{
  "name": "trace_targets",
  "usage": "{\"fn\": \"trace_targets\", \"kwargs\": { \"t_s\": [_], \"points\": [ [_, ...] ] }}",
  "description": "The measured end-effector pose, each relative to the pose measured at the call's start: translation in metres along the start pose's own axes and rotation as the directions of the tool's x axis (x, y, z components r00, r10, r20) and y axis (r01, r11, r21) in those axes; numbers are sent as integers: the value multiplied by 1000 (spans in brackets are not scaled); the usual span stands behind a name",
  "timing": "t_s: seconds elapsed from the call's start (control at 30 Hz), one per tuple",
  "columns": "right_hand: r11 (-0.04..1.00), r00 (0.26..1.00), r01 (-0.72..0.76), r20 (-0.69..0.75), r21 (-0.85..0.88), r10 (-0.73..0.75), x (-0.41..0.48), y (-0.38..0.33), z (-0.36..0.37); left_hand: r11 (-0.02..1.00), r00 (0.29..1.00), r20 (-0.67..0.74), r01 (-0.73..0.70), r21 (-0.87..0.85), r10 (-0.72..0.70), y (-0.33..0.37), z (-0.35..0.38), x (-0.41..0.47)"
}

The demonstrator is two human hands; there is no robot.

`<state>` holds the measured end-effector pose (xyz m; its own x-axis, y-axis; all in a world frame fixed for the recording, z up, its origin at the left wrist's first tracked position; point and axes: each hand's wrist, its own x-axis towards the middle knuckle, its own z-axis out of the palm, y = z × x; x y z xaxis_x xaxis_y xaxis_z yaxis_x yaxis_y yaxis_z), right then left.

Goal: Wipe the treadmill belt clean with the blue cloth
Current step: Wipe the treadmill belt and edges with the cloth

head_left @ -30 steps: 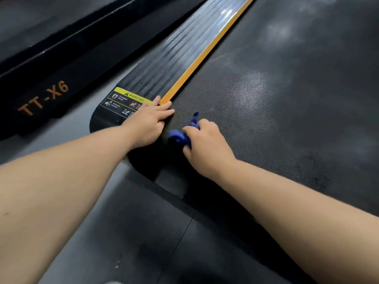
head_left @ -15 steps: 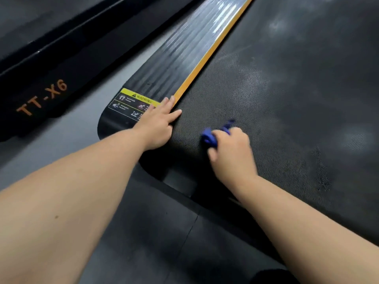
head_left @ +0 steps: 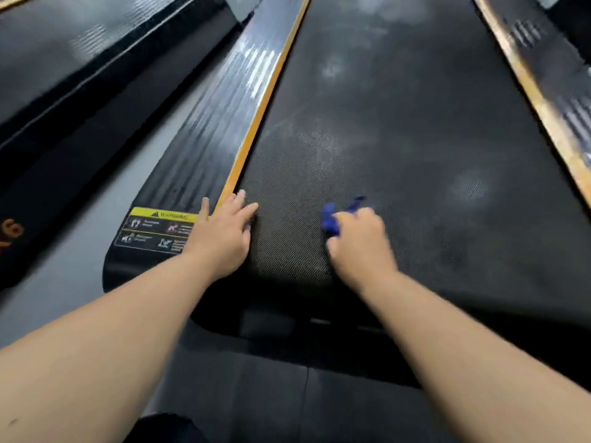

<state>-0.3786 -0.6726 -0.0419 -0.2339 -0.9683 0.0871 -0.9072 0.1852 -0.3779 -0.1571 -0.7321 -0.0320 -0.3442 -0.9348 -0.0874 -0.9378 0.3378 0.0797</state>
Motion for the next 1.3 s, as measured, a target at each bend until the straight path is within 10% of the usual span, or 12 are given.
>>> {"fn": "trace_targets", "kwargs": {
  "t_s": [0.13, 0.3, 0.47, 0.67, 0.87, 1.07, 1.3],
  "points": [
    [978, 971, 206, 116, 44, -210, 1, -18, 7, 984, 982, -121, -132, 118, 146, -17, 14, 7],
    [993, 993, -118, -15, -18, 118, 55, -20, 8, 987, 979, -141, -137, 89, 148, -19, 16, 7],
    [971, 961, 232, 140, 56, -238, 38, -57, 20, 984, 973, -158, -153, 92, 166, -19, 16, 7],
    [948, 954, -301, -26, -106, 300, 49, 32, -24, 985, 969, -180, -164, 52, 171, -20, 17, 7],
    [992, 970, 116, 211, 39, -122, -13, -13, -13, 983, 972, -152, -173, 55, 180, -13, 11, 2],
    [988, 888, -59, 460, 142, -13, -7, 54, -96, 850, 879, -90, -476, -225, 469, 111, 20, -10],
    [994, 978, -109, 180, -15, 110, -61, 147, -69, 816, 777, -256, -567, 113, 576, 134, 22, 24]
  ]
}}
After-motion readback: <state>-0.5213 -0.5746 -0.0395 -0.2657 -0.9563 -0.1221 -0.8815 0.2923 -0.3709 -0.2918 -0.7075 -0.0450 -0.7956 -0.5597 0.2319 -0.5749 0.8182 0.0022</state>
